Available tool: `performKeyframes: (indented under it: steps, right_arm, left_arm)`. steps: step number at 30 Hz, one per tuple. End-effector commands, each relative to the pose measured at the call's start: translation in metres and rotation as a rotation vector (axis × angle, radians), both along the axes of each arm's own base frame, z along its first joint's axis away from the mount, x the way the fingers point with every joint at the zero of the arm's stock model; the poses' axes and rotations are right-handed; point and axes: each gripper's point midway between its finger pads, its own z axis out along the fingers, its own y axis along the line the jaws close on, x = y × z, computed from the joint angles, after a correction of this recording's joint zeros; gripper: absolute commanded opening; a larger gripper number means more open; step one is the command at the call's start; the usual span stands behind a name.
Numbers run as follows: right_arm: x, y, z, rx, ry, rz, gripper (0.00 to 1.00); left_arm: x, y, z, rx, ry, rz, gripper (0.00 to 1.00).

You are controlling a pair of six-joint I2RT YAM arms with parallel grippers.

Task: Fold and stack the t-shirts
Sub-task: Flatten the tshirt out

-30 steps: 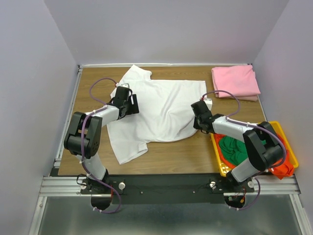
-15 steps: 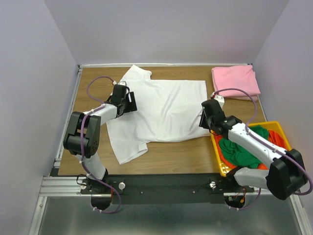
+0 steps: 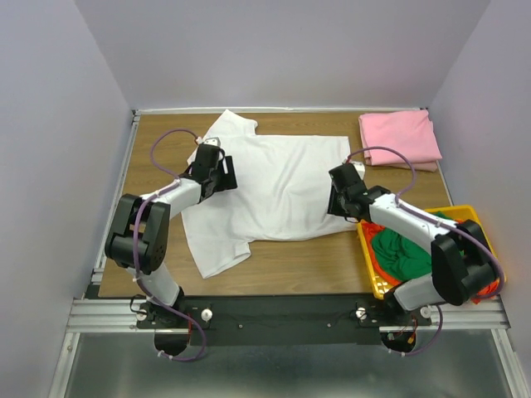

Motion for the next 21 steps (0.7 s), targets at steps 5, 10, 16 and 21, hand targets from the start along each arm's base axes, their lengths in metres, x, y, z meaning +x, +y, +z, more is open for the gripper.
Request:
performKeyframes:
  steps: [5,10,16,21]
  right_arm:
    - [0.038,0.044,-0.011,0.112,-0.017,0.099,0.49]
    - [0.053,0.053,-0.031,0.093,0.017,0.111,0.49]
    - [0.059,0.054,-0.064,0.051,0.085,0.092,0.49]
    - [0.068,0.057,-0.079,0.031,0.106,0.084,0.49]
  left_arm:
    - [-0.021,-0.04,-0.004,-0.084,-0.004,-0.083,0.85]
    - [-0.022,-0.049,-0.023,-0.108,0.04,-0.113,0.85]
    - [-0.015,-0.054,-0.034,-0.106,0.064,-0.123,0.85]
    - [-0.01,-0.054,-0.042,-0.1,0.081,-0.13,0.85]
